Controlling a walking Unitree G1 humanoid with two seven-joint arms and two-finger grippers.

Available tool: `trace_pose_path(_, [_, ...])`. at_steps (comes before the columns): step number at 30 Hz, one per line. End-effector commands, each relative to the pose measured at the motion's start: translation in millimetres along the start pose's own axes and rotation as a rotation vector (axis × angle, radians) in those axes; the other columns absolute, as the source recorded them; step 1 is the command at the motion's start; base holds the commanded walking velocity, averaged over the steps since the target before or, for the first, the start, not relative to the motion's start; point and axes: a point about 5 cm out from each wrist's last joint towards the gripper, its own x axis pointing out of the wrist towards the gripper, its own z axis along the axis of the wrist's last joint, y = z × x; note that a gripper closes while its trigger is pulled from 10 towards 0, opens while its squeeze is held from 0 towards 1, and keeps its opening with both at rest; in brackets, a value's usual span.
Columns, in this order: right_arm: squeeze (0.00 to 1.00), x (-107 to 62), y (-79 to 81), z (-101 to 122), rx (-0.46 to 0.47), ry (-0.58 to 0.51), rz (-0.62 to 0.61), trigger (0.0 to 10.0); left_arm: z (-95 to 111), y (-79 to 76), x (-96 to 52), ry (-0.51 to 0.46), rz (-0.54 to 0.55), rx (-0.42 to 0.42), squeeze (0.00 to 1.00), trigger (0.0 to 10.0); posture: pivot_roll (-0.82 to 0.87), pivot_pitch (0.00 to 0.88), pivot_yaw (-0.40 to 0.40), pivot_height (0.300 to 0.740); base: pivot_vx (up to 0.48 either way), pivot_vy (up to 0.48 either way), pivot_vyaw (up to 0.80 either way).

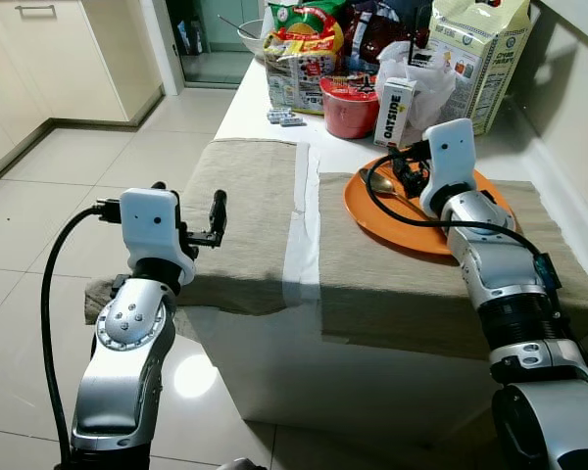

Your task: Setting the table

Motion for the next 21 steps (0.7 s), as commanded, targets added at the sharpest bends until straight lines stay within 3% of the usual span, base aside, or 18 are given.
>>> trace_pose_path(1, [1.00, 1.1, -2.9, 2.9, 0.013, -0.014, -0.016, 10.0, 3.7, 1.0, 2.1, -0.011, 0.004, 0.007, 0.00, 10.0, -0.09, 0.000, 0.072, 0.740, 0.000, 0.000, 0.00])
trace_pose_path(19, [1.00, 3.7, 4.6, 0.9, -0.015, 0.006, -0.001, 10.0, 3.4, 0.6, 0.3, -0.009, 0.008, 0.011, 0.00, 10.0, -0.08, 0.000, 0.068, 0.740, 0.000, 0.000, 0.00])
trace_pose_path(20, [0.00, 4.7, 6.6, 1.7, -0.012, 0.012, 0.012, 10.0, 3.4, 0.7, 0.4, -0.009, 0.007, 0.011, 0.00, 10.0, -0.08, 0.000, 0.068, 0.740, 0.000, 0.000, 0.00])
trace_pose_path(21, [0.00, 6.0, 10.4, 3.1, 0.004, 0.017, 0.038, 10.0, 3.2, 0.6, 0.5, -0.009, 0.007, 0.011, 0.00, 10.0, -0.09, 0.000, 0.065, 0.740, 0.000, 0.000, 0.00])
